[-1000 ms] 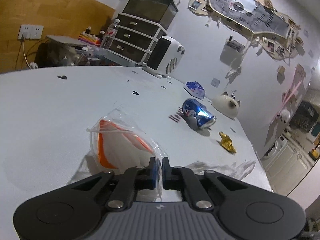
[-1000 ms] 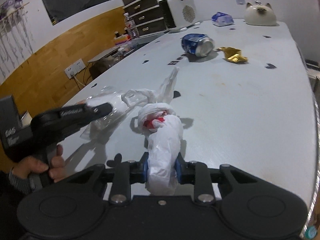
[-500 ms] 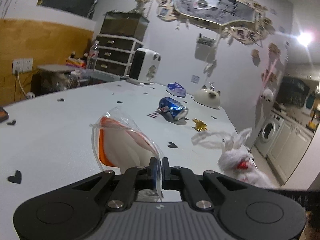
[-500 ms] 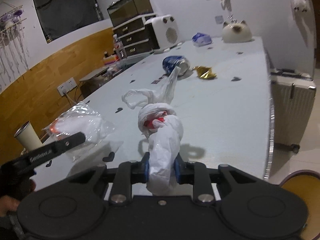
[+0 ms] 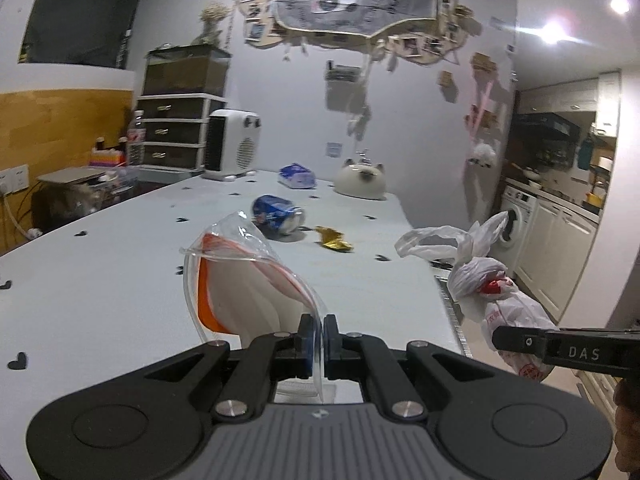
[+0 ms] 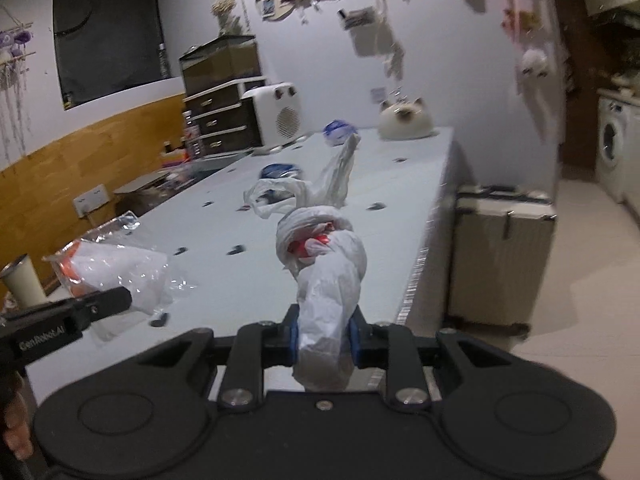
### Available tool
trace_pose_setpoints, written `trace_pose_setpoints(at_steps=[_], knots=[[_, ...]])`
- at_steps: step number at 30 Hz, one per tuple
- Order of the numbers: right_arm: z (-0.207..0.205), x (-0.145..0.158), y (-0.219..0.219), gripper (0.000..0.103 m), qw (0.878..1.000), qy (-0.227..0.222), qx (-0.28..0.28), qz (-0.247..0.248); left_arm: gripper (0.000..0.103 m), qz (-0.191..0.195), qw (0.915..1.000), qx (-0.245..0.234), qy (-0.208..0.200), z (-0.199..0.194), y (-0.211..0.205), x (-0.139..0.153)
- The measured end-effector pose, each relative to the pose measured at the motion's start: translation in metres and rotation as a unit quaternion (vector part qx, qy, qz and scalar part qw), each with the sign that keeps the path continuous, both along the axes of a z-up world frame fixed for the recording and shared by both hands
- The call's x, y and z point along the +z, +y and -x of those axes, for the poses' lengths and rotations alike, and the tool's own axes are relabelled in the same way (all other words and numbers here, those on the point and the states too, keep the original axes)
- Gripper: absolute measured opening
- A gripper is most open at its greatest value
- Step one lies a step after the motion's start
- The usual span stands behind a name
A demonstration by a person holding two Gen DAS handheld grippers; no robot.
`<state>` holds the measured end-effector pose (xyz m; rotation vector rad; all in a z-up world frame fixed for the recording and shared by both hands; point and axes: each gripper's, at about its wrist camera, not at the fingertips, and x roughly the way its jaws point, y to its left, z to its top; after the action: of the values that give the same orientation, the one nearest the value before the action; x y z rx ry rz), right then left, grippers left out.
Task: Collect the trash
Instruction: 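Lift both bags and carry them toward the wastebasket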
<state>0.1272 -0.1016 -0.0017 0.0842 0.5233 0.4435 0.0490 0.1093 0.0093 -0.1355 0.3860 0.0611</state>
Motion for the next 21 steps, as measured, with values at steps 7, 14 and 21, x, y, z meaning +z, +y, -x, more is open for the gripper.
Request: trace_pose_setpoints(at_steps=[7, 14, 21], knots=[[0.01, 0.0, -0.048, 0.025, 0.999, -0.004, -0.036, -0.007, 0.004, -0.002, 0.9991, -0.042, -0.005, -0.002, -0.048, 0.003], [0.02, -0.002, -0.1, 0.024, 0.997, -0.008, -0.078, -0.004, 0.004, -0.003, 0.9959, -0.09, -0.003, -0.009, -0.104, 0.0], [0.025, -0.015, -0.15, 0.025, 0.993, 0.003, -0.116, -0.006, 0.004, -0.001, 0.9906, -0.136, 0.012, -0.018, -0.156, -0.013]])
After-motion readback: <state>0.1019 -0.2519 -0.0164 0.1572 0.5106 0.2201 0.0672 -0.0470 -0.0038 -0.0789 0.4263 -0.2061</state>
